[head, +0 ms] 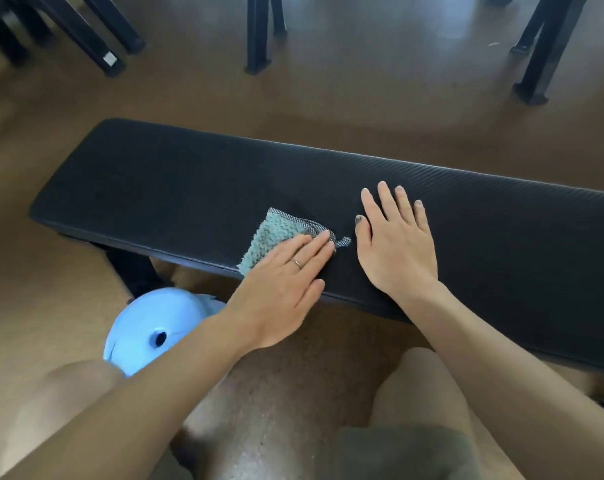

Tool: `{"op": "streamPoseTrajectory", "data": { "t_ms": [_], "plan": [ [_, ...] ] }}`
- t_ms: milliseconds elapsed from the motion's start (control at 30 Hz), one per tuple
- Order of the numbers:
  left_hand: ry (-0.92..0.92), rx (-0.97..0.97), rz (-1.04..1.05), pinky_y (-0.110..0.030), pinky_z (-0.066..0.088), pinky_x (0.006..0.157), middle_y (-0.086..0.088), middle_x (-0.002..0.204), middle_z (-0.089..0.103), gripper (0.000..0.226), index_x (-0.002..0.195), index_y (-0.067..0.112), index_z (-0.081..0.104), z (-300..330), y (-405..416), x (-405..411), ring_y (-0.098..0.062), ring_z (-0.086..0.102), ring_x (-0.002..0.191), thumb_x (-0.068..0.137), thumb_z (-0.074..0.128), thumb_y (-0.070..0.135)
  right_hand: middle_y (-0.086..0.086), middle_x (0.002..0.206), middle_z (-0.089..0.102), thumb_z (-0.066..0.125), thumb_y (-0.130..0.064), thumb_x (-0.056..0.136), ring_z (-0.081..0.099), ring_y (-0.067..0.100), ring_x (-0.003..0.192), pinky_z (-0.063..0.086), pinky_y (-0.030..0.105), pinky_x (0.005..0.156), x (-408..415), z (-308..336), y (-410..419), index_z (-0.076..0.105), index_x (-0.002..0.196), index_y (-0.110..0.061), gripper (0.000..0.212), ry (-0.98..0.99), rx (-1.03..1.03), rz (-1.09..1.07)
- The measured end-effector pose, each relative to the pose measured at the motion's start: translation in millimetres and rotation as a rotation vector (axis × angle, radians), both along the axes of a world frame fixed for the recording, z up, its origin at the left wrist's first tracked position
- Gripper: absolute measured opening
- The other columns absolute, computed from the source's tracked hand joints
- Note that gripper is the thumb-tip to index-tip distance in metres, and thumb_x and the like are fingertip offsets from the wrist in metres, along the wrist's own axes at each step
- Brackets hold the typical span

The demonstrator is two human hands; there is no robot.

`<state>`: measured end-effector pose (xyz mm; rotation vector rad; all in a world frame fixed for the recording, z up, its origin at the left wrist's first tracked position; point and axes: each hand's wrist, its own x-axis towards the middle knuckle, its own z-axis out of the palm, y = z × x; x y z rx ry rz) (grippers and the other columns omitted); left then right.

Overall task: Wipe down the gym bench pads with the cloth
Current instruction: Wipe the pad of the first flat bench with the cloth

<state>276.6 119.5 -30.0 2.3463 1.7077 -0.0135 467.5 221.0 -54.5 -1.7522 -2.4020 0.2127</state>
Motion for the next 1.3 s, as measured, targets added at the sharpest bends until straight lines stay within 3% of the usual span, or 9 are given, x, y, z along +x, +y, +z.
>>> {"op": "streamPoseTrajectory", "data": {
  "t_ms": [133, 267, 433, 567, 667, 867, 1000, 1133, 1300],
  "plan": [
    [-0.173, -0.044, -0.002, -0.021, 0.005, 0.126, 0.010, 0.169, 0.017, 0.053, 0.162, 0.020, 0.025, 9.7, 35.7, -29.6, -0.005, 0.013, 0.154, 0.111, 0.030, 0.029, 0.004, 0.171, 0.020, 0.016, -0.046, 0.107, 0.013, 0.027, 0.159, 0.010, 0.049, 0.129, -0.3, 0.2, 4.7, 0.026, 0.163, -0.026, 0.060, 0.013, 0.002, -0.028],
    [-0.255, -0.043, 0.200, -0.032, 0.015, 0.127, 0.008, 0.170, 0.016, 0.047, 0.156, 0.018, 0.039, 8.5, 69.5, -47.6, -0.008, 0.015, 0.155, 0.110, 0.038, 0.022, 0.002, 0.172, 0.018, 0.022, -0.044, 0.109, 0.010, 0.024, 0.159, 0.007, 0.047, 0.129, 1.0, 0.2, 4.3, 0.025, 0.163, -0.028, 0.057, 0.036, -0.009, -0.060],
    [0.076, 0.122, -0.008, -0.047, 0.036, 0.117, -0.017, 0.157, 0.030, 0.052, 0.154, 0.021, 0.044, -1.8, 56.9, -56.4, -0.033, 0.033, 0.140, 0.106, 0.028, 0.034, 0.001, 0.170, 0.023, 0.027, -0.043, 0.109, 0.014, 0.023, 0.159, 0.009, 0.045, 0.129, 1.0, -0.6, 1.4, 0.031, 0.161, -0.028, 0.055, 0.075, 0.006, -0.089],
    [0.137, 0.002, -0.068, -0.040, 0.012, 0.128, -0.012, 0.168, 0.015, 0.062, 0.163, 0.025, 0.015, 0.3, 79.8, -54.3, -0.028, 0.011, 0.155, 0.105, 0.009, 0.043, 0.000, 0.170, 0.025, 0.024, -0.045, 0.107, 0.015, 0.021, 0.158, 0.010, 0.045, 0.129, -5.8, -1.4, 4.6, 0.032, 0.161, -0.030, 0.057, 0.058, 0.008, -0.120],
    [0.068, -0.029, 0.011, -0.030, -0.003, 0.127, 0.001, 0.171, 0.000, 0.057, 0.164, 0.028, 0.001, 1.2, 123.4, -43.8, -0.016, -0.004, 0.157, 0.108, 0.010, 0.040, 0.000, 0.169, 0.026, 0.023, -0.046, 0.105, 0.017, 0.020, 0.158, 0.011, 0.044, 0.129, -8.4, -0.3, 8.4, 0.033, 0.161, -0.030, 0.059, 0.039, 0.015, -0.137],
    [0.010, -0.057, 0.101, -0.032, 0.001, 0.127, 0.001, 0.171, 0.011, 0.056, 0.164, 0.025, 0.008, -1.2, 202.8, -31.1, -0.016, 0.004, 0.157, 0.111, 0.016, 0.037, -0.004, 0.170, 0.024, 0.020, -0.048, 0.104, 0.015, 0.017, 0.158, 0.010, 0.042, 0.129, -7.8, -0.5, 8.2, 0.030, 0.161, -0.033, 0.060, 0.021, 0.012, -0.149],
    [0.009, -0.062, 0.075, -0.034, -0.005, 0.128, -0.001, 0.172, -0.004, 0.058, 0.165, 0.023, 0.002, -1.4, 165.0, -28.1, -0.016, -0.008, 0.158, 0.110, 0.015, 0.038, -0.005, 0.171, 0.020, 0.018, -0.049, 0.104, 0.011, 0.015, 0.159, 0.008, 0.041, 0.129, -6.9, 0.4, 4.1, 0.027, 0.162, -0.034, 0.060, 0.011, 0.004, -0.144],
    [0.022, -0.002, -0.091, -0.032, -0.007, 0.126, 0.000, 0.172, -0.002, 0.062, 0.164, 0.025, 0.006, 0.0, 84.9, -38.3, -0.015, -0.006, 0.158, 0.105, 0.009, 0.043, -0.003, 0.170, 0.024, 0.021, -0.048, 0.105, 0.015, 0.016, 0.158, 0.011, 0.042, 0.129, -8.3, -0.5, 4.2, 0.030, 0.161, -0.032, 0.060, 0.021, 0.025, -0.151],
    [0.001, -0.019, -0.108, -0.030, -0.005, 0.125, 0.007, 0.171, -0.005, 0.055, 0.164, 0.033, 0.002, -1.4, 132.8, -35.7, -0.012, -0.007, 0.157, 0.110, 0.017, 0.038, 0.000, 0.169, 0.028, 0.023, -0.046, 0.105, 0.019, 0.019, 0.157, 0.014, 0.044, 0.129, -10.2, -1.2, 6.9, 0.035, 0.160, -0.029, 0.059, 0.011, 0.043, -0.153]
  ]
}}
